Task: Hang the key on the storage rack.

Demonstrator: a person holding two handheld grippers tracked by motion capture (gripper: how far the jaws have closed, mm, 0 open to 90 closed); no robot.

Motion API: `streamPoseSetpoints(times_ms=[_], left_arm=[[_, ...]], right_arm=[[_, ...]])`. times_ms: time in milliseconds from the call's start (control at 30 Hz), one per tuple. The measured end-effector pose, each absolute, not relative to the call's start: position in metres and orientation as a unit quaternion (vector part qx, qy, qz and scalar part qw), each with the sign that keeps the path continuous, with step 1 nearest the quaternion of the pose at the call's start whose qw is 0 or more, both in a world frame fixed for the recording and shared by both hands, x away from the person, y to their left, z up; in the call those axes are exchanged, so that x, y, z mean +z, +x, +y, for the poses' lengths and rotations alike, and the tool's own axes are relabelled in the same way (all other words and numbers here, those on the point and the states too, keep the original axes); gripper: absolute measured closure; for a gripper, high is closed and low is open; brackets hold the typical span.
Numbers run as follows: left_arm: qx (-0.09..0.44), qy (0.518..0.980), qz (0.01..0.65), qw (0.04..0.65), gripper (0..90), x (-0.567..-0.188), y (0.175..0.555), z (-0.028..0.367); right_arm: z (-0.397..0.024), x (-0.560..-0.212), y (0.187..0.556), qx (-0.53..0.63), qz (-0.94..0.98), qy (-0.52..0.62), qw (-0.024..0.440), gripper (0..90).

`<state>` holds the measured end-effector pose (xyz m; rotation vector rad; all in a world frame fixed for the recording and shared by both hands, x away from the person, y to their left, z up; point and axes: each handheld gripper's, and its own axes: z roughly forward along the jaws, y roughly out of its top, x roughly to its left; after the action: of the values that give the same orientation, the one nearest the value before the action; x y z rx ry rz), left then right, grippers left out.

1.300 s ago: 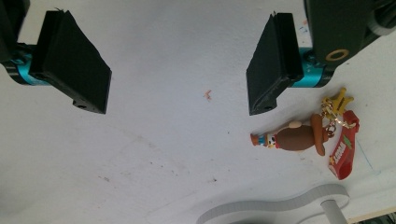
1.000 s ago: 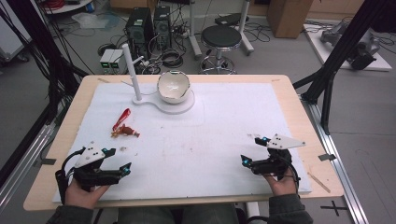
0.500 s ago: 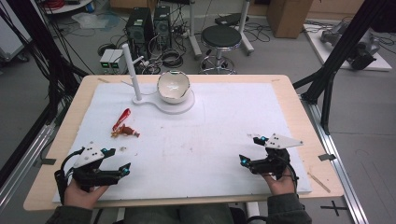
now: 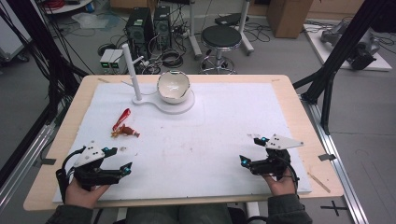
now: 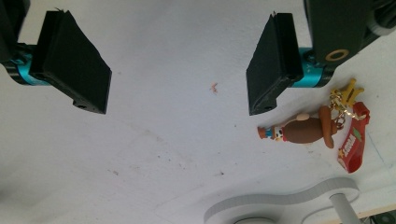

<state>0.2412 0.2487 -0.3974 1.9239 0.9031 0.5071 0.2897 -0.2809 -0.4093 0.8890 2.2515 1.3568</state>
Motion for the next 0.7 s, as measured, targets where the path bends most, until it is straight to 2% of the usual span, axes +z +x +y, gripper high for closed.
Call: streamPoseSetpoints(times_ms=[700], left_arm=[[0.165,0.789,0.353,0.475,23.0,-0.393,0.26,0.247]], right_arm=[[-0.286,-0.405,0.286,0.489,0.79,0.321,0.183,10.6]])
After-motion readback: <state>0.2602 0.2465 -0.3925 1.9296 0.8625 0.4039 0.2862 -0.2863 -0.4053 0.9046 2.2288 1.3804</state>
